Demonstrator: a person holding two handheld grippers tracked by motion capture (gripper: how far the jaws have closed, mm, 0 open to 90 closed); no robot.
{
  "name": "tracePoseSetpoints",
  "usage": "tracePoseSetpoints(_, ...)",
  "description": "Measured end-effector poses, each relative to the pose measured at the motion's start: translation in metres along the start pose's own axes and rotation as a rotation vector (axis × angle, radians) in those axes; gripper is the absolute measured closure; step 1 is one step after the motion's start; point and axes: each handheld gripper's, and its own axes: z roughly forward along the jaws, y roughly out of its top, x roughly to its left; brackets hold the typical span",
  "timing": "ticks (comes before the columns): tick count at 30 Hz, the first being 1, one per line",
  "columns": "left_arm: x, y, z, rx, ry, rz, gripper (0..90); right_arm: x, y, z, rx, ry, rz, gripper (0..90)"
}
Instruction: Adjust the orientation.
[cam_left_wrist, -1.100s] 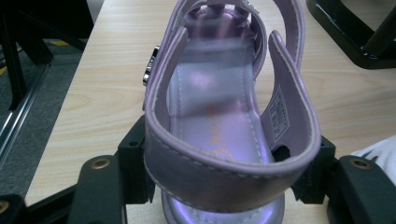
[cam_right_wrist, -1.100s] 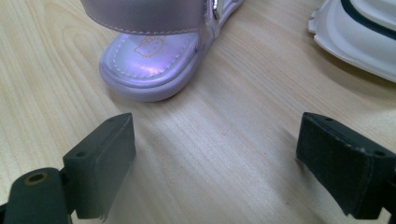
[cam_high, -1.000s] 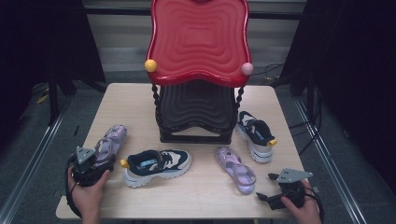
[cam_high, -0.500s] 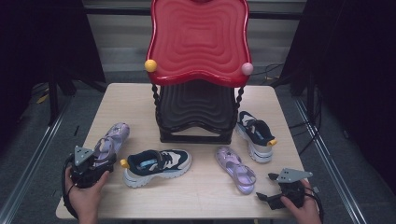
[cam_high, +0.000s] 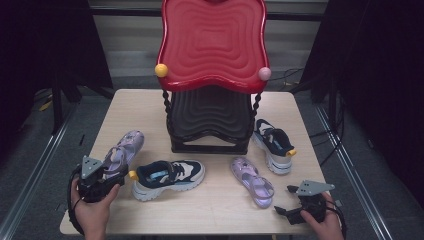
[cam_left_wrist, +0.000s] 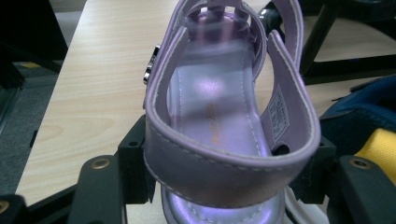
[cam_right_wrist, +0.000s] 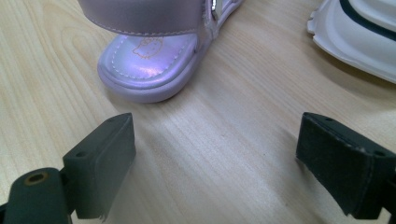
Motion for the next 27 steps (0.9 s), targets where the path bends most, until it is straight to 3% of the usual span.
tracePoseSetpoints(16, -0.011, 0.015, -0.015, -0.066, -0.035, 0.012, 37.2, 0.0, 0.0, 0.0, 0.0, -0.002, 0.002, 11.1)
tracePoseSetpoints(27, -0.027, 0.024, -0.023, -0.107, -0.054, 0.069, 37.2, 0.0, 0.0, 0.0, 0.0, -0.002, 0.001, 11.1)
